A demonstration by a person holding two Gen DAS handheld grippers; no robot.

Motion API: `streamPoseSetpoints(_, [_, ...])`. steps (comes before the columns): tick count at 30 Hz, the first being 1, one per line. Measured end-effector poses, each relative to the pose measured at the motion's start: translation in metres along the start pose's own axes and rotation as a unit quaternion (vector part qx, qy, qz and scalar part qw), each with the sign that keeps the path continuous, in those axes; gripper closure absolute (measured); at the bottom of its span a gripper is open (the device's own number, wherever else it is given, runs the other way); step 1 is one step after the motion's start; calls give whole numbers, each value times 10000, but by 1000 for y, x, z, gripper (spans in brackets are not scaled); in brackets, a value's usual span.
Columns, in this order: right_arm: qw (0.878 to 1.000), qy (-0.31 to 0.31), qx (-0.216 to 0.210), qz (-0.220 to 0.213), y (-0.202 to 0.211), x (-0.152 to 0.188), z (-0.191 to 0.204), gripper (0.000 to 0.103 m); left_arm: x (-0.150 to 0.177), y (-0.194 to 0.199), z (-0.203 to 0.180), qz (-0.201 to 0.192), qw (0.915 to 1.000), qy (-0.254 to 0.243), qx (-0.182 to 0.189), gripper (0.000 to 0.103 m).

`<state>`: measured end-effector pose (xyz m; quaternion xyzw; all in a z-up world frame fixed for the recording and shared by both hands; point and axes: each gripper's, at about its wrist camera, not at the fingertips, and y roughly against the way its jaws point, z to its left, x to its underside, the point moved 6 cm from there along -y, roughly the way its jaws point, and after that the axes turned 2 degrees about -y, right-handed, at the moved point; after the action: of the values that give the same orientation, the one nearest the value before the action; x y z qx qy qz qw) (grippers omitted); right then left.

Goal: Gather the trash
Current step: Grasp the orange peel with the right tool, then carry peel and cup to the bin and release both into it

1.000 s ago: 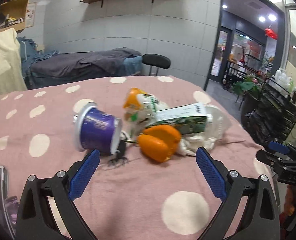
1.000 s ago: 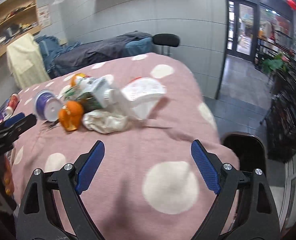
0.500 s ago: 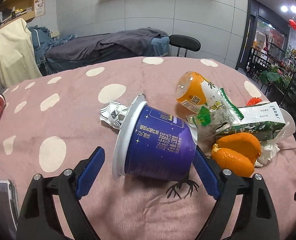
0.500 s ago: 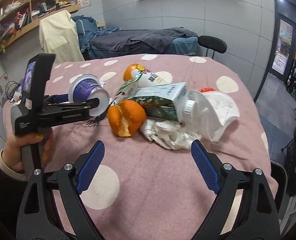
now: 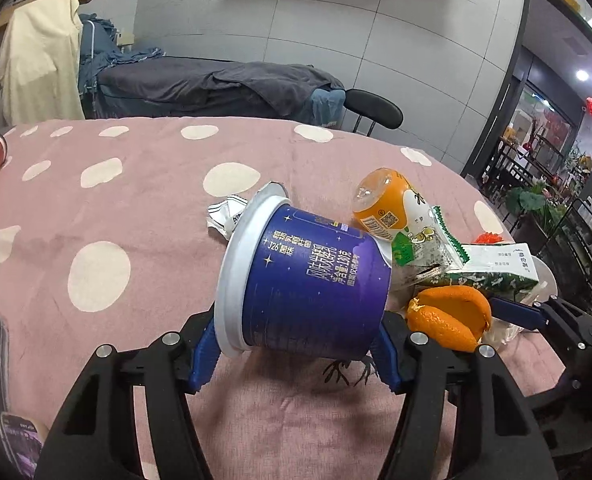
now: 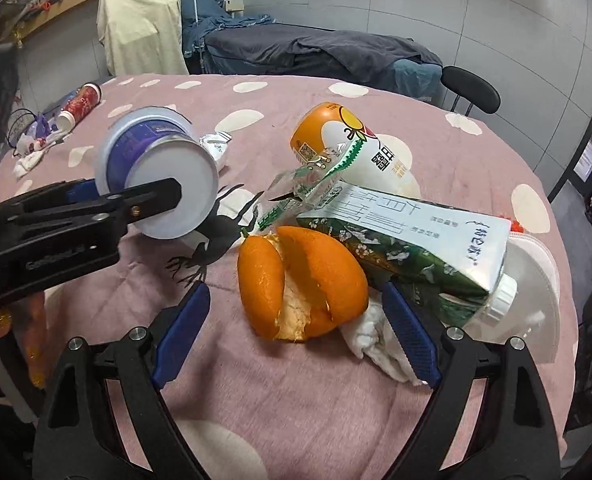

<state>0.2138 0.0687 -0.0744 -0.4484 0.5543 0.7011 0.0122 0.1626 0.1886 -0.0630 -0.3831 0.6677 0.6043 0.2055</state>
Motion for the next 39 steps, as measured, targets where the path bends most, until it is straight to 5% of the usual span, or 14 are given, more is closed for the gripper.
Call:
streamPoseSetpoints(5, [9996,19,150,231,-16,-2,-1,51,1,2,-2,-16,9999,92,55,42])
streamPoseSetpoints(11, [9998,-172,-69,111,-2,0,-3,68,1,12,-6,-143,9998,97,31,42])
streamPoseSetpoints(25, [9966,-449,-391,-570,85,37,-3,70,8,50,-44,-455,9985,-106,282,42])
streamPoseSetpoints(39, [9775,-1762,682,-936,154,104,-115,70,27,60,-144,-480,9885,-791,1194,42])
